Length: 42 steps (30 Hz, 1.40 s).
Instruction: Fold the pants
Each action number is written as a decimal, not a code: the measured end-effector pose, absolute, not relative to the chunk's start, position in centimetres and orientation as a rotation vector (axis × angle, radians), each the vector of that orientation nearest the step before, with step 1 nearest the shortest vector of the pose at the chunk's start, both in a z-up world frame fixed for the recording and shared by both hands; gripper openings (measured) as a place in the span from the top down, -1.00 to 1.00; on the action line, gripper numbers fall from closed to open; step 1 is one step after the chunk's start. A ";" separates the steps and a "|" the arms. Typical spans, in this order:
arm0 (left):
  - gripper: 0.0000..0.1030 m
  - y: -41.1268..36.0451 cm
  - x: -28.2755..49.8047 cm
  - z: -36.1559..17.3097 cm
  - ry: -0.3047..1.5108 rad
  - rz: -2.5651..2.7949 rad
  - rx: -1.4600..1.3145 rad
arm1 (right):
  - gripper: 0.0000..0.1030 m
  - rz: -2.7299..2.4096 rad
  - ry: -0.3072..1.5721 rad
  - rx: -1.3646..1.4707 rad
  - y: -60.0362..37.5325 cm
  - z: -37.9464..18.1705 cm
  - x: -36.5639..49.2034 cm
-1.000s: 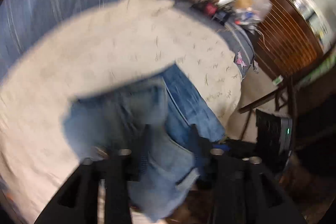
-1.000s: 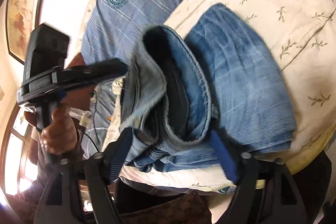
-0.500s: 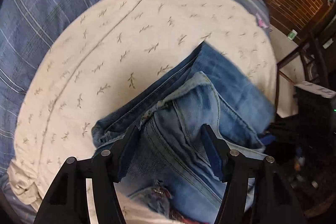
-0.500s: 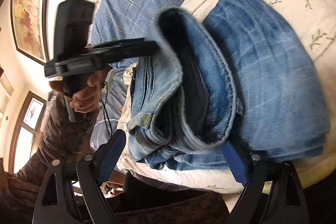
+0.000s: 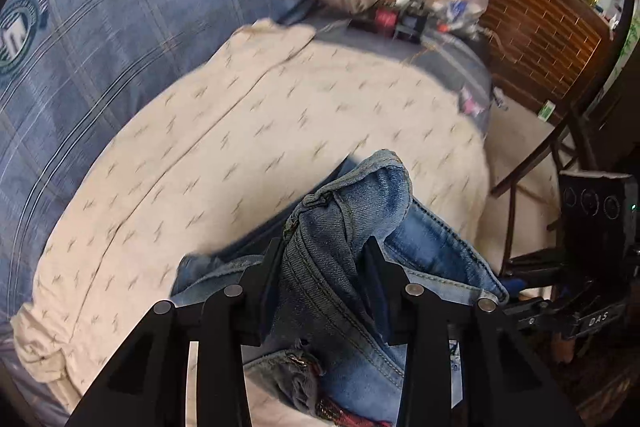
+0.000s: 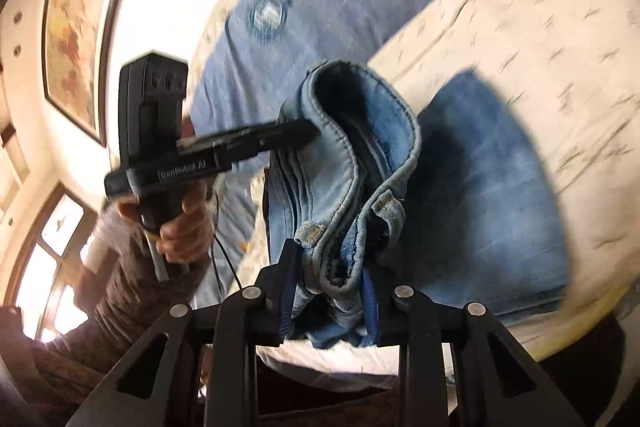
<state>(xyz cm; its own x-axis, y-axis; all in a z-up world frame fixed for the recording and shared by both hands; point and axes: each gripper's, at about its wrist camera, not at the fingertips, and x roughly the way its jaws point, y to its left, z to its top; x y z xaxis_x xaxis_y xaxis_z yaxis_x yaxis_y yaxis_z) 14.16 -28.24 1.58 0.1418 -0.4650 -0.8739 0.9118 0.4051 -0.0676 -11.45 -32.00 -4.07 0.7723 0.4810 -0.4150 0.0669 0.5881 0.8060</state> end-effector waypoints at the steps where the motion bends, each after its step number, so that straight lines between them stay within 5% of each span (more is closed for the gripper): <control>1: 0.26 -29.1 14.0 1.4 0.978 -1.075 0.552 | 0.44 0.238 0.643 0.937 -33.0 -4.0 -12.1; 10: 0.04 -35.4 13.6 -7.6 1.019 -0.878 0.629 | 0.35 0.054 0.766 1.057 -37.4 -11.2 -12.8; 17: 0.05 -28.3 14.6 -0.4 1.017 -0.860 0.363 | -0.34 0.015 0.632 1.027 -39.8 -7.5 -13.7; 19: -0.19 -24.2 15.6 0.4 1.029 -0.787 0.219 | -0.39 0.002 0.624 1.001 -40.4 -6.5 -12.1; 23: -0.21 -17.1 17.2 -3.7 1.194 -0.668 -0.075 | -0.53 0.035 0.650 0.938 -40.6 -6.2 -7.4; 26: -0.14 -15.2 17.7 -8.1 1.359 -0.650 -0.239 | -0.53 0.047 0.697 0.890 -40.0 -6.8 -3.4; 27: 0.09 -15.1 17.7 -9.4 1.410 -0.660 -0.277 | -0.23 0.062 0.716 0.859 -39.4 -7.0 -1.8; 29: 0.24 -15.3 17.3 -9.1 1.393 -0.655 -0.289 | 0.73 0.135 0.758 0.772 -37.9 -6.4 0.2; 35: 0.29 -15.5 17.5 -9.4 1.317 -0.565 -0.250 | 0.80 0.098 0.740 0.541 -35.9 -2.7 0.7; 39: 0.21 -15.9 16.7 -10.1 1.298 -0.549 -0.219 | 0.63 -0.013 0.865 0.608 -39.1 -8.2 1.1; 42: 0.30 -15.7 16.4 -8.5 1.317 -0.555 -0.227 | 0.40 0.013 0.813 0.685 -39.6 -6.4 -0.8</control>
<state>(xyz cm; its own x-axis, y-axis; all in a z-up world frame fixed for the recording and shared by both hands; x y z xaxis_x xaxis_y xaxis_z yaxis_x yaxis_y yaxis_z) 16.39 -15.69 -8.49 0.1445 -0.5059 -0.8504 0.2557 0.8493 -0.4618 -0.84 -39.61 -6.35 0.6991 0.2640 -0.6645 0.2425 0.7867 0.5677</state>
